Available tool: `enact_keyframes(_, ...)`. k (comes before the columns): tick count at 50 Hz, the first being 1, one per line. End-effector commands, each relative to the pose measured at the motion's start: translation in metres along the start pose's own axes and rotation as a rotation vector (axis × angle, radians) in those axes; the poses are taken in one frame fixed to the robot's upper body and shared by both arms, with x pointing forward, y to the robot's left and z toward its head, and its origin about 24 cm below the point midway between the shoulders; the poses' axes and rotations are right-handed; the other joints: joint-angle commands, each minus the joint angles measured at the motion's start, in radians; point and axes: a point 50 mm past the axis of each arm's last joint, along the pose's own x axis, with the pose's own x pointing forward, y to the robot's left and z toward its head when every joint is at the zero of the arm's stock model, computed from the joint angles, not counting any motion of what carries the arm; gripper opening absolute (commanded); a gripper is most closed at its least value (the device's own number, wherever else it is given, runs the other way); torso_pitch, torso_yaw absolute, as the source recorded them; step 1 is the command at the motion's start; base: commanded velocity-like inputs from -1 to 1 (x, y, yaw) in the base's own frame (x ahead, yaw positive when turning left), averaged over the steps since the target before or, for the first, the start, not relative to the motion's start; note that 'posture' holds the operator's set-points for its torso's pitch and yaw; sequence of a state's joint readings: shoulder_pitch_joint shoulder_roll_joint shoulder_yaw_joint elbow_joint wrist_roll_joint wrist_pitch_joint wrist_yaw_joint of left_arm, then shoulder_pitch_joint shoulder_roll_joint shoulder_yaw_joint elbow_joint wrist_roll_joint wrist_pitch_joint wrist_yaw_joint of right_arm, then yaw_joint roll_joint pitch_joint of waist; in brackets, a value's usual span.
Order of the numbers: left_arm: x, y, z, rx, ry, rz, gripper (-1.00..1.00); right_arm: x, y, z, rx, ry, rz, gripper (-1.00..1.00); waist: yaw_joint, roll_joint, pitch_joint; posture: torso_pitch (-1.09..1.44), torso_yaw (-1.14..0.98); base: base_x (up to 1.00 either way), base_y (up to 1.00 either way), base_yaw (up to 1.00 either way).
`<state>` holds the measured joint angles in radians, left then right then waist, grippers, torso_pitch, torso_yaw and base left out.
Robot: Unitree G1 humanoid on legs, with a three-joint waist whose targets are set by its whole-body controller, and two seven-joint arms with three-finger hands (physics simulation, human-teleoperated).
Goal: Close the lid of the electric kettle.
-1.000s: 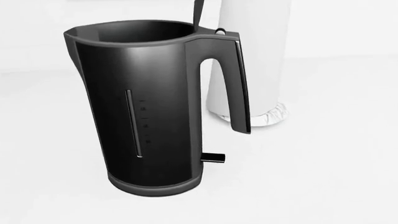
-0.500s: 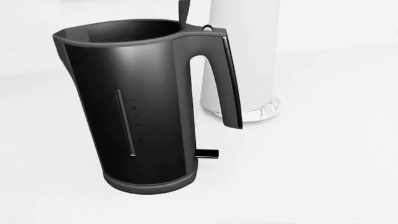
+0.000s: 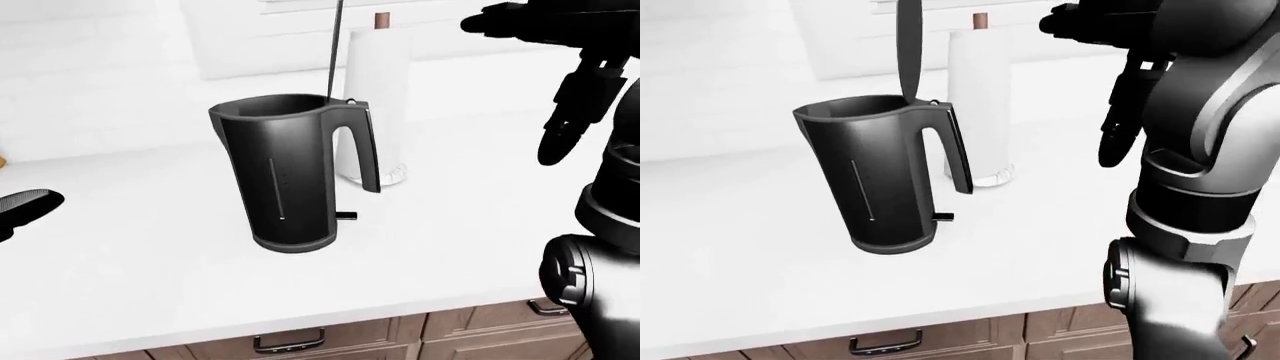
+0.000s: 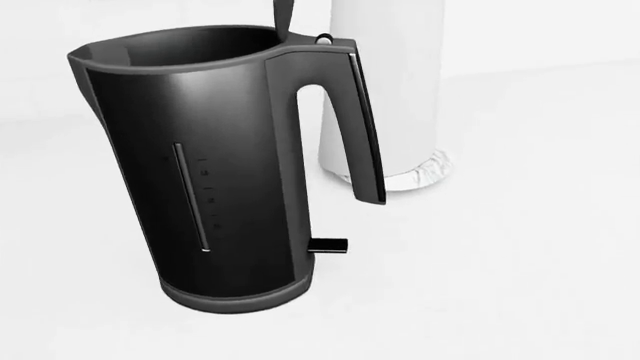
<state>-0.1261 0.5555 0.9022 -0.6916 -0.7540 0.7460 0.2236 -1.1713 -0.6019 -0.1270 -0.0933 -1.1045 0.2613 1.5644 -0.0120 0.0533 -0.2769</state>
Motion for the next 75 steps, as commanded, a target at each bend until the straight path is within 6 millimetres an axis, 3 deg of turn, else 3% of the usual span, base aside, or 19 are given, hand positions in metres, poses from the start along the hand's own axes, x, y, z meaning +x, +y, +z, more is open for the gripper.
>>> enact_keyframes(1, 0.0, -0.003, 0.012, 0.005, -0.064, -0.014, 1.0, -0.008, -0.008, 0.002, -0.021, 0.005, -0.047, 0.96, 0.0, 0.001, -0.005, -0.44, 0.0, 0.0, 0.0, 0.0)
enact_keyframes(12, 0.001, -0.004, 0.012, 0.004, -0.066, -0.016, 1.0, 0.004, -0.013, 0.017, -0.035, -0.014, -0.025, 0.97, -0.001, 0.007, -0.005, -0.44, 0.0, 0.0, 0.0, 0.0)
enact_keyframes(13, 0.001, -0.004, 0.012, 0.004, -0.068, -0.014, 1.0, 0.015, -0.014, 0.026, -0.059, -0.032, -0.029, 0.97, -0.001, 0.008, -0.005, -0.44, 0.0, 0.0, 0.0, 0.0)
enact_keyframes(16, 0.001, -0.004, 0.012, 0.003, -0.068, -0.014, 1.0, 0.02, -0.014, 0.029, -0.069, -0.036, -0.025, 0.97, -0.004, 0.013, -0.006, -0.44, 0.0, 0.0, 0.0, 0.0)
enact_keyframes(44, 0.002, -0.004, 0.011, 0.001, -0.062, -0.016, 1.0, 0.037, -0.018, 0.048, -0.121, -0.053, -0.005, 0.96, 0.001, 0.016, -0.004, -0.44, 0.0, 0.0, 0.0, 0.0)
enact_keyframes(75, 0.002, -0.003, 0.008, -0.003, -0.059, -0.016, 1.0, 0.06, -0.031, 0.088, -0.144, -0.097, -0.012, 0.96, 0.005, 0.023, -0.005, -0.44, 0.0, 0.0, 0.0, 0.0)
